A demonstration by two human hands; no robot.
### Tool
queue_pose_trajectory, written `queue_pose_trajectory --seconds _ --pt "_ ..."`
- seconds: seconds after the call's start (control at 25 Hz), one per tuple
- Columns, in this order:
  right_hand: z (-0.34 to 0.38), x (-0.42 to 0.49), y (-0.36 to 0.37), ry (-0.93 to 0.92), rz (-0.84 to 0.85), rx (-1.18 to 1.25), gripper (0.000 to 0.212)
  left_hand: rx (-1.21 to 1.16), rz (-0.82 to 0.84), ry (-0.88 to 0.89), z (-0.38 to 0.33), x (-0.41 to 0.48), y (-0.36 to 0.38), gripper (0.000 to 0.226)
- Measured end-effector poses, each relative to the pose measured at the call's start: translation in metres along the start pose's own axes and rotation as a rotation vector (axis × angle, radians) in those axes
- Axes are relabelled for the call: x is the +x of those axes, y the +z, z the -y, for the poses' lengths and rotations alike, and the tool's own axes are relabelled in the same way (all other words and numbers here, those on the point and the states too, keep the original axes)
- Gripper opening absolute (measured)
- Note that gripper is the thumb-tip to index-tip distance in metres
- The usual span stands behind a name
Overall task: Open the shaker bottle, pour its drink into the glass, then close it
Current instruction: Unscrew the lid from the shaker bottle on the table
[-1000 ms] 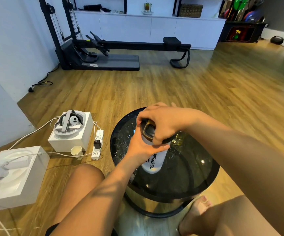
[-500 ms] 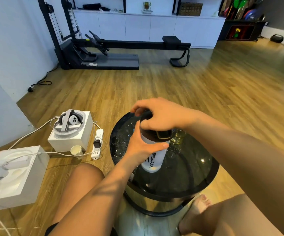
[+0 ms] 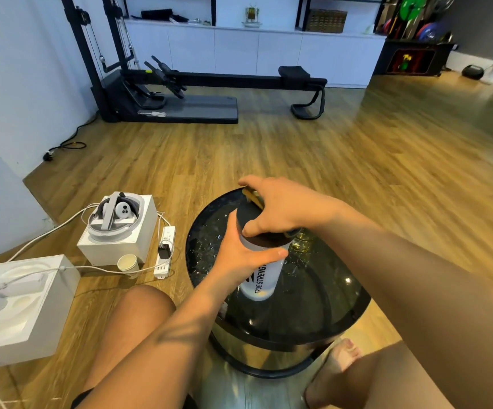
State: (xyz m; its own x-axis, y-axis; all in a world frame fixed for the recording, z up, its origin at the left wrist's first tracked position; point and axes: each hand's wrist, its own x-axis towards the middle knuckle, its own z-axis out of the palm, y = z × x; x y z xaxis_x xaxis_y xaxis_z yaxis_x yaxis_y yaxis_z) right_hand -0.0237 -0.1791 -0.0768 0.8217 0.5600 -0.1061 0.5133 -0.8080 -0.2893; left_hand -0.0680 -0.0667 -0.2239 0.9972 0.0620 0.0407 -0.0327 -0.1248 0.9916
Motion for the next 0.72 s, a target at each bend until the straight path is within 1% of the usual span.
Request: queue_pose_trajectory --seconds 0.04,0.08,0.12,0.2,0.28,0.32,0.4,0.48,0.56,0.64,0.72 --pt "-0.003 -0.002 0.003 -0.018 -0.01 0.043 0.094 -0.012 -0.029 0.015 -0.002 -0.002 0.002 0.104" --pt "-0.005 -0.004 0.005 -0.03 -0.024 0.076 0.093 -0.027 -0.065 0.03 -0.003 -0.004 0.004 0.105" --pt "-0.008 -0.004 0.008 -0.034 -0.04 0.088 0.092 -0.043 -0.101 0.051 -0.005 -0.005 0.006 0.111" --pt "-0.01 -0.004 0.016 -0.046 -0.097 0.022 0.088 -0.065 -0.13 0.099 -0.007 -0.006 0.011 0.126" --pt "-0.011 -0.004 0.027 -0.06 -0.218 -0.055 0.083 -0.079 -0.143 0.12 -0.007 -0.005 0.014 0.129" --pt "-0.01 -0.005 0.031 -0.055 -0.29 -0.044 0.078 -0.07 -0.151 0.114 -0.006 -0.004 0.015 0.127" --pt "-0.01 -0.008 0.037 -0.03 -0.42 0.059 0.068 -0.046 -0.157 0.094 -0.003 -0.002 0.015 0.111" --pt "-0.013 -0.009 0.04 -0.008 -0.484 0.187 0.059 -0.032 -0.141 0.092 0.001 0.002 0.011 0.093" --pt "-0.018 -0.009 0.038 -0.02 -0.478 0.295 0.049 -0.021 -0.114 0.094 0.003 0.006 0.003 0.089" --pt "-0.021 -0.01 0.034 -0.058 -0.432 0.348 0.043 -0.017 -0.074 0.089 0.005 0.009 -0.004 0.093" --pt "-0.023 -0.009 0.03 -0.091 -0.379 0.346 0.039 -0.02 -0.033 0.096 0.005 0.012 -0.009 0.098"
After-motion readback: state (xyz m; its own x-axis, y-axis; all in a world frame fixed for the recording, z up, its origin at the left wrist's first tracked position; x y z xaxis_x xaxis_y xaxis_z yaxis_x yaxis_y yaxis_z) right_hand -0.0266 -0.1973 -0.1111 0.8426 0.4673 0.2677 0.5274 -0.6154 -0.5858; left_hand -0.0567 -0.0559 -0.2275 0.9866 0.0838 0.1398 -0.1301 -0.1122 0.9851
